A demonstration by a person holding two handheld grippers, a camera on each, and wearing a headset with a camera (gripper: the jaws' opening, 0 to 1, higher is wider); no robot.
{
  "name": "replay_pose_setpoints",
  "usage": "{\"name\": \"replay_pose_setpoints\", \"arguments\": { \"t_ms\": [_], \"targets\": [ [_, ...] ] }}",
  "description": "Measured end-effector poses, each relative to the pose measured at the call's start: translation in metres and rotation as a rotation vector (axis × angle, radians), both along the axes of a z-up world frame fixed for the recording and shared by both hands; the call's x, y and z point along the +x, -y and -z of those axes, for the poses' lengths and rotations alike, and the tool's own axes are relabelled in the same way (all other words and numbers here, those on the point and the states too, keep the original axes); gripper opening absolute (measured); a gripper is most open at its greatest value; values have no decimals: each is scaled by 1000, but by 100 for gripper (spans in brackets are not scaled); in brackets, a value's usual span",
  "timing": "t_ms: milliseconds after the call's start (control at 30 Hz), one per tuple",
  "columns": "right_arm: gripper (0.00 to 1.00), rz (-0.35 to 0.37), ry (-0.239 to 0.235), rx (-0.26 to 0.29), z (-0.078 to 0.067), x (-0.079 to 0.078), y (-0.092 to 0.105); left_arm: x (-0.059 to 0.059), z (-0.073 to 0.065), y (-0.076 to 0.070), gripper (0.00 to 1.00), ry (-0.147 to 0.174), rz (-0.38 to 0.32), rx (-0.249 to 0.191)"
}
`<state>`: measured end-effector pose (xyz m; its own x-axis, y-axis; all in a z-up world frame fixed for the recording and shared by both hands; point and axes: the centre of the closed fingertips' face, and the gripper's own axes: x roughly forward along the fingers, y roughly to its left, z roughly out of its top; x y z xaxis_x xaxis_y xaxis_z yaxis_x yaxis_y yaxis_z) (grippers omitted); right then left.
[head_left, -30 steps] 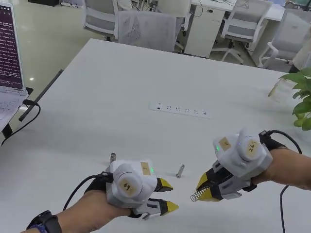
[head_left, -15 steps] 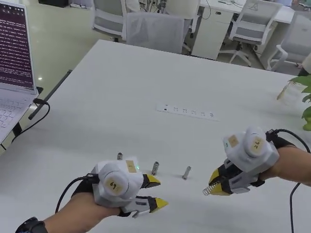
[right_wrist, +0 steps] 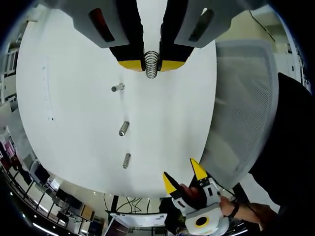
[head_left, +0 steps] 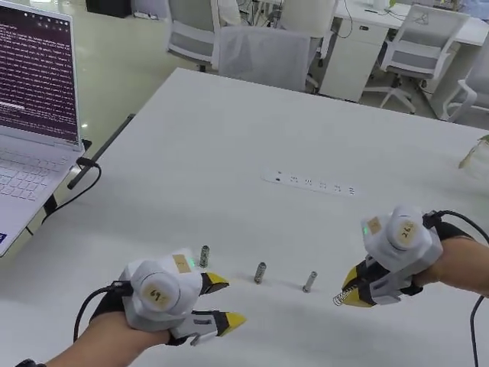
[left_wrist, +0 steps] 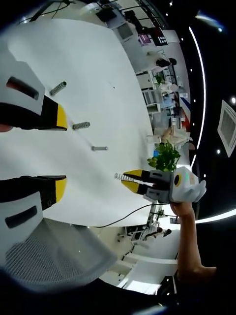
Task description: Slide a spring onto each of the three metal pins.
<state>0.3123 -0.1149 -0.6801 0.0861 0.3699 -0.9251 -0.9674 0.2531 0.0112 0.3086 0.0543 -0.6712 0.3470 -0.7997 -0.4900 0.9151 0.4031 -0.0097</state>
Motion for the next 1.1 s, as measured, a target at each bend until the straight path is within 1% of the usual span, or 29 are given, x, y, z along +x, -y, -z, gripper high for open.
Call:
{"name": "replay_pose_setpoints", "arguments": {
  "t_ms": [300, 600, 800, 967, 1100],
  "targets": [
    [8, 22, 8, -20, 7, 15, 1, 6, 3, -27, 34, -8, -68, 11],
    [8, 38, 10, -41, 15, 28, 4, 9, 1, -49, 40, -8, -115, 17],
    [8, 47, 12, -53, 18, 38, 6, 9, 4, -63, 43, -13, -141, 28],
    [9, 68, 3, -38, 20, 45, 6, 10, 1, -75, 46, -12, -166, 30],
    [9, 68, 2, -53, 24, 50, 8, 12, -1, -84, 47, -10, -189, 31]
  ]
}}
